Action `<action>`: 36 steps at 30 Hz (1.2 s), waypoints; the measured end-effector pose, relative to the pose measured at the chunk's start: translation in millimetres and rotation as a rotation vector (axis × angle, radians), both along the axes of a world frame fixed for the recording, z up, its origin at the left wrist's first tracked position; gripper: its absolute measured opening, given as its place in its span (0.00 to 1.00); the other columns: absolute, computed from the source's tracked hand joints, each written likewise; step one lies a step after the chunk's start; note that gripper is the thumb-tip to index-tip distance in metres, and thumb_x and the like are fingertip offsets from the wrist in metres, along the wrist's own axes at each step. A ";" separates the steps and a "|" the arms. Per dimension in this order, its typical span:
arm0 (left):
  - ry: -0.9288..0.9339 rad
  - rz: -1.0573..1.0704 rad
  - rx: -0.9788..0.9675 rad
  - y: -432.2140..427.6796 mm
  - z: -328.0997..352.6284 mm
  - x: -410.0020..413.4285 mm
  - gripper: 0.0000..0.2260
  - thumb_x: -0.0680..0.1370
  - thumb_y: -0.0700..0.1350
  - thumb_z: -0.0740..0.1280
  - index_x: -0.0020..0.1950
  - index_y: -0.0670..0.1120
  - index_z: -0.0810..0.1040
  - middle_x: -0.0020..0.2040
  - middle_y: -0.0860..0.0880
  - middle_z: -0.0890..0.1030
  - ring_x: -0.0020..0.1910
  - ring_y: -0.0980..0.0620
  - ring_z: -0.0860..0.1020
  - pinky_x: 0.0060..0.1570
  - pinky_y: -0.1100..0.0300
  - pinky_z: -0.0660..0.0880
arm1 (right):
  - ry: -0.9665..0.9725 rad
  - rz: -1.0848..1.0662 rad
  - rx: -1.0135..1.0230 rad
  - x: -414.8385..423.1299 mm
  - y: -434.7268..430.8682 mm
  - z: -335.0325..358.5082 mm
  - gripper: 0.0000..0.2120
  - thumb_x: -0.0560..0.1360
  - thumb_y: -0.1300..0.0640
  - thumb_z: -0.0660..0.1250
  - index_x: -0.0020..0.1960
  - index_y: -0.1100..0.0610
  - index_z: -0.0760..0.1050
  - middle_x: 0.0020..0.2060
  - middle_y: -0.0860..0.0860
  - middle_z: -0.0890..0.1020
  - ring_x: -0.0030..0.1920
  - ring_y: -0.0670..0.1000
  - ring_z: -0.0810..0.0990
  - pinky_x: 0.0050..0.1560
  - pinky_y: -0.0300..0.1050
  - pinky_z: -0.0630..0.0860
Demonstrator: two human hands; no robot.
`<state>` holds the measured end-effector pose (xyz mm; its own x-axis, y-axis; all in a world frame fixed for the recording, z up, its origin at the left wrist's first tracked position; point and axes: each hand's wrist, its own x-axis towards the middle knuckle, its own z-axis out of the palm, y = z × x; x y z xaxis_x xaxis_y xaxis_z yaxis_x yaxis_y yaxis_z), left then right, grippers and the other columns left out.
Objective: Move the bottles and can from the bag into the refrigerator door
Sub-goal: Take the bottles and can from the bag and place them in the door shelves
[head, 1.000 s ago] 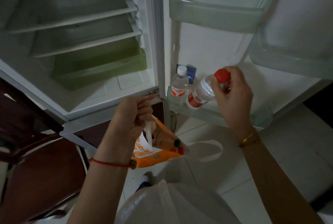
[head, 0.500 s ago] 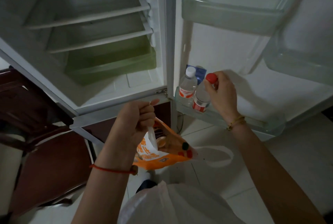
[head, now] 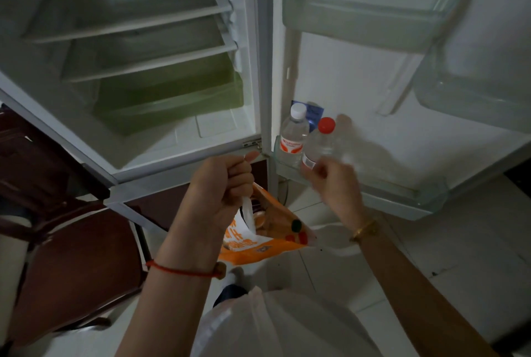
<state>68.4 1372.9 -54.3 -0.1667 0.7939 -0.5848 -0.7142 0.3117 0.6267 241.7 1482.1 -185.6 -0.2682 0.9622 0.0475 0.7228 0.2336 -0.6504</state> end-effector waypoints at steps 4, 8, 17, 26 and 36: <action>0.002 -0.004 0.003 -0.5 0.4 4.0 0.12 0.82 0.37 0.51 0.61 0.37 0.70 0.23 0.55 0.60 0.16 0.60 0.58 0.15 0.71 0.54 | -0.413 0.262 -0.477 0.9 -25.4 -54.0 0.22 0.73 0.43 0.66 0.27 0.53 0.68 0.24 0.48 0.71 0.27 0.45 0.70 0.30 0.37 0.65; 0.002 -0.013 0.001 -3.7 0.0 7.4 0.13 0.81 0.37 0.51 0.61 0.36 0.70 0.23 0.55 0.61 0.16 0.60 0.59 0.14 0.71 0.55 | -0.439 0.288 -0.575 1.8 -44.2 -85.2 0.19 0.73 0.50 0.67 0.29 0.53 0.63 0.27 0.49 0.67 0.34 0.53 0.73 0.30 0.40 0.64; 0.004 -0.003 0.005 -10.6 -1.9 18.1 0.11 0.81 0.37 0.51 0.55 0.37 0.72 0.23 0.55 0.61 0.16 0.60 0.58 0.14 0.71 0.55 | -0.340 0.217 -0.764 -3.2 -55.2 -110.6 0.21 0.76 0.57 0.61 0.68 0.61 0.69 0.46 0.53 0.76 0.45 0.52 0.76 0.29 0.34 0.62; -0.005 0.076 0.024 -15.4 -0.9 20.8 0.10 0.81 0.37 0.51 0.54 0.38 0.71 0.22 0.55 0.61 0.15 0.59 0.59 0.14 0.71 0.55 | -0.242 -0.013 -0.792 5.1 -60.5 -110.7 0.03 0.73 0.60 0.65 0.41 0.59 0.74 0.31 0.49 0.72 0.32 0.46 0.72 0.26 0.35 0.65; -0.101 0.148 0.069 -24.3 -4.8 13.0 0.11 0.80 0.37 0.50 0.55 0.39 0.71 0.22 0.55 0.62 0.15 0.58 0.59 0.15 0.71 0.54 | -0.136 0.127 -0.254 8.9 -58.0 -21.7 0.10 0.65 0.48 0.72 0.37 0.54 0.79 0.29 0.47 0.76 0.30 0.43 0.73 0.33 0.36 0.65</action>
<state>81.4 1348.5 -59.1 -0.2284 0.8039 -0.5492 -0.8093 0.1568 0.5661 250.6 1424.2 -207.2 -0.3741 0.8973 -0.2343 0.7824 0.1698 -0.5991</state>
